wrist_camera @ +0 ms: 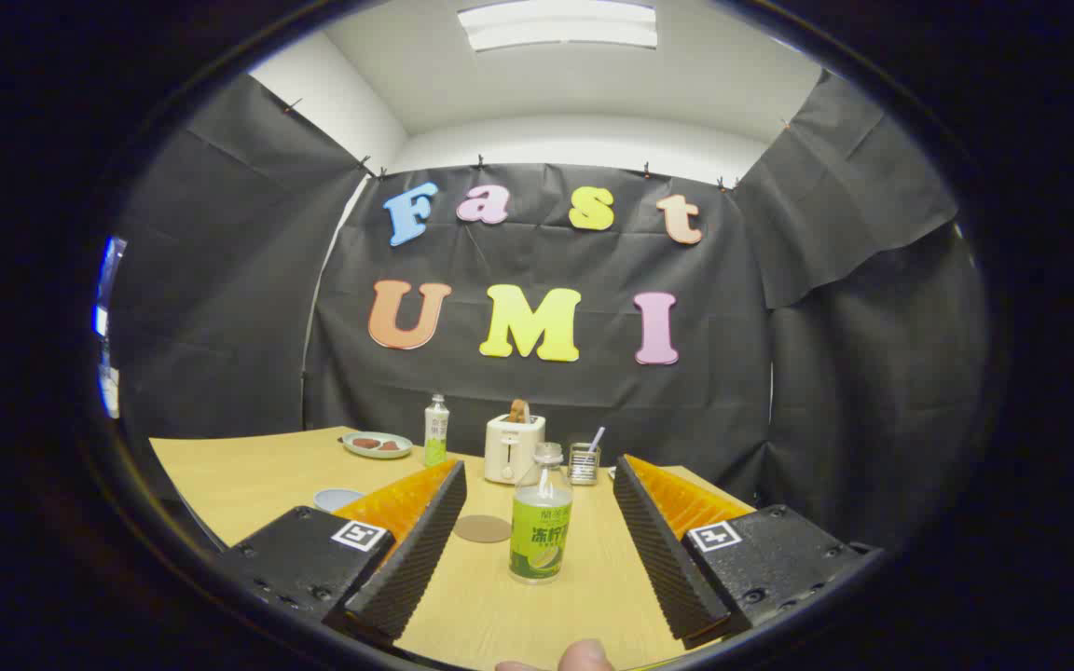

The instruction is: Take the bottle from table, then pour the juice into the cup, finally place the bottle on the coaster

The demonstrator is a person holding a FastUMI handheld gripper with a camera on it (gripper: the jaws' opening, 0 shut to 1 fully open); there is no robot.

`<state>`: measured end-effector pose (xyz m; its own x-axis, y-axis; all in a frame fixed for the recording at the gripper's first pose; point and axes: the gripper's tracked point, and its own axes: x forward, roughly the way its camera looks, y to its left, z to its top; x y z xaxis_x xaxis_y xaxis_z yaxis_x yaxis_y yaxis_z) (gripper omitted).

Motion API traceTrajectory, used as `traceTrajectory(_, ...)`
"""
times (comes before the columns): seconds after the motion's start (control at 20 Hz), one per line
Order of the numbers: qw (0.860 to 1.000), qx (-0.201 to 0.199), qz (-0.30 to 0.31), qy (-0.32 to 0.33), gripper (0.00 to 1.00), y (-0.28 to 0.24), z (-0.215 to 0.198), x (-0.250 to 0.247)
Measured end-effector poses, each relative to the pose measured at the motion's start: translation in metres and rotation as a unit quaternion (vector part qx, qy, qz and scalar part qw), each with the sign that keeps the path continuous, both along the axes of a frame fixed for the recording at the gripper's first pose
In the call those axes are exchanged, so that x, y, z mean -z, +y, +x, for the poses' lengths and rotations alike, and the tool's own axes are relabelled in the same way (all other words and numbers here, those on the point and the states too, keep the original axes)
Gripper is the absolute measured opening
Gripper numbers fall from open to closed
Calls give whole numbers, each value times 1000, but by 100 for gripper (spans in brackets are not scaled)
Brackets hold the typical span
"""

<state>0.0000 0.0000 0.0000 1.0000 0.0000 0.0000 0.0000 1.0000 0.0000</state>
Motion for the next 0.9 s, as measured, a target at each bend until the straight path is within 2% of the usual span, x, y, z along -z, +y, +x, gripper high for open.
traceTrajectory(0.35, 1000, 9, 3, 10, 100, 4, 4, 8)
traceTrajectory(0.9, 1000, 2, -20, -6, 100, 20, 8, 2)
